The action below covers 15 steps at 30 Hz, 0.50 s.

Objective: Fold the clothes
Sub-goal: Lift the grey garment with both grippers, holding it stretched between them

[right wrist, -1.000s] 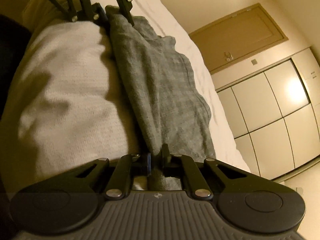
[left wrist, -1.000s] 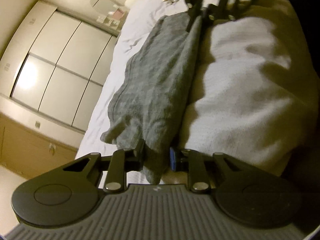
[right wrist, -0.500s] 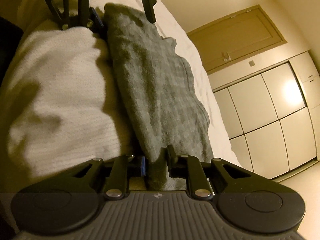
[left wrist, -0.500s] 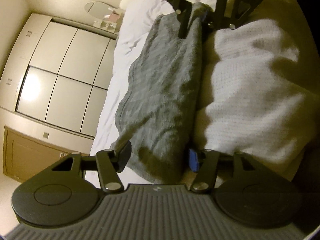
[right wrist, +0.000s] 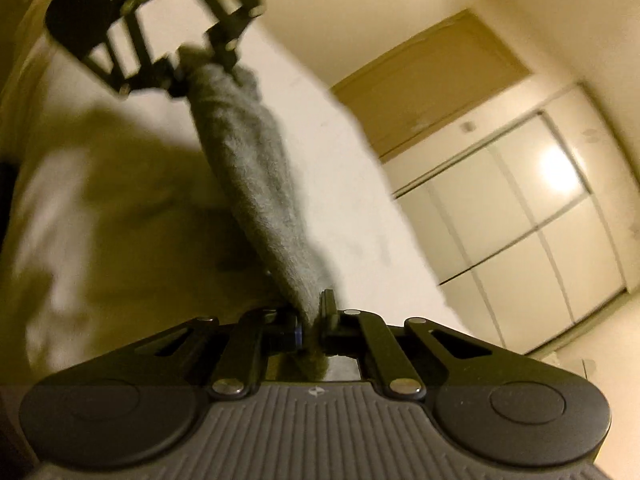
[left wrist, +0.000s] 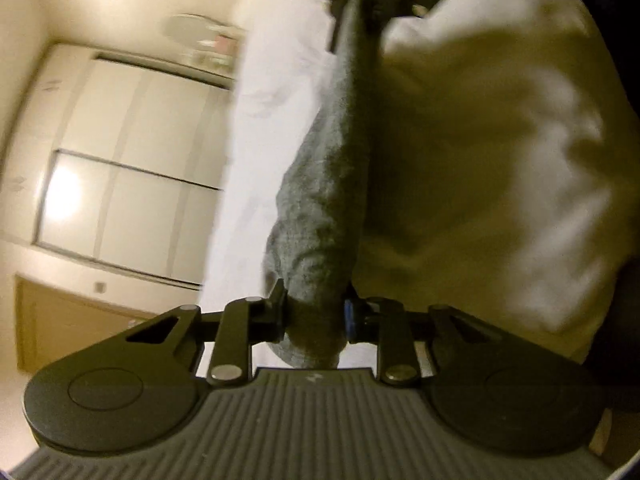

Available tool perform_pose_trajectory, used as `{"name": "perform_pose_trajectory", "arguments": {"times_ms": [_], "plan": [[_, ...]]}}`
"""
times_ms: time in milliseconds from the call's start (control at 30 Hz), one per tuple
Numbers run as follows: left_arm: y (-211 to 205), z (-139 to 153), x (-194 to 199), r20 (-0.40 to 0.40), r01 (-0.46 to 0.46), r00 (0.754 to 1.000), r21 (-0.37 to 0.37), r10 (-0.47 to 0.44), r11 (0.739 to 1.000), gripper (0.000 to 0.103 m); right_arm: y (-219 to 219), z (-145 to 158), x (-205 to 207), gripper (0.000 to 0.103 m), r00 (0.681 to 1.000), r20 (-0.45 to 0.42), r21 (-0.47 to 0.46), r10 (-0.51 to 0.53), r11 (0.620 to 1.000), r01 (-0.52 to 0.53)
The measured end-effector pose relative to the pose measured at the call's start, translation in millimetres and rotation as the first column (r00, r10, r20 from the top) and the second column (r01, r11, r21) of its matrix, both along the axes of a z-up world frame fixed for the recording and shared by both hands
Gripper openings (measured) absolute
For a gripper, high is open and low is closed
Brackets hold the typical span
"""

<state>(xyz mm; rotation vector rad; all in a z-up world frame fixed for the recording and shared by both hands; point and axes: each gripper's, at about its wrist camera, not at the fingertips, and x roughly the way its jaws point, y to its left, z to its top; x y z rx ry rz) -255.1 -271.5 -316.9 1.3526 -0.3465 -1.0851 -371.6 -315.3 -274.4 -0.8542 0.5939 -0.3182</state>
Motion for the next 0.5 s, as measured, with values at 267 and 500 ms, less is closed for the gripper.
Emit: {"name": "perform_pose_trajectory", "arguments": {"times_ms": [267,500], "plan": [[5.1,20.7,-22.4,0.025,0.043,0.999,0.01,-0.043,0.999,0.022,19.4,15.9,-40.5,0.001,1.0,-0.027,-0.024,0.004,1.0,-0.005],[4.7,69.9,-55.5,0.057,0.121,0.991,-0.065,-0.117,0.991,0.022,26.9,72.8,-100.2,0.001,0.997,0.05,-0.034,-0.051,0.998,0.053]]}}
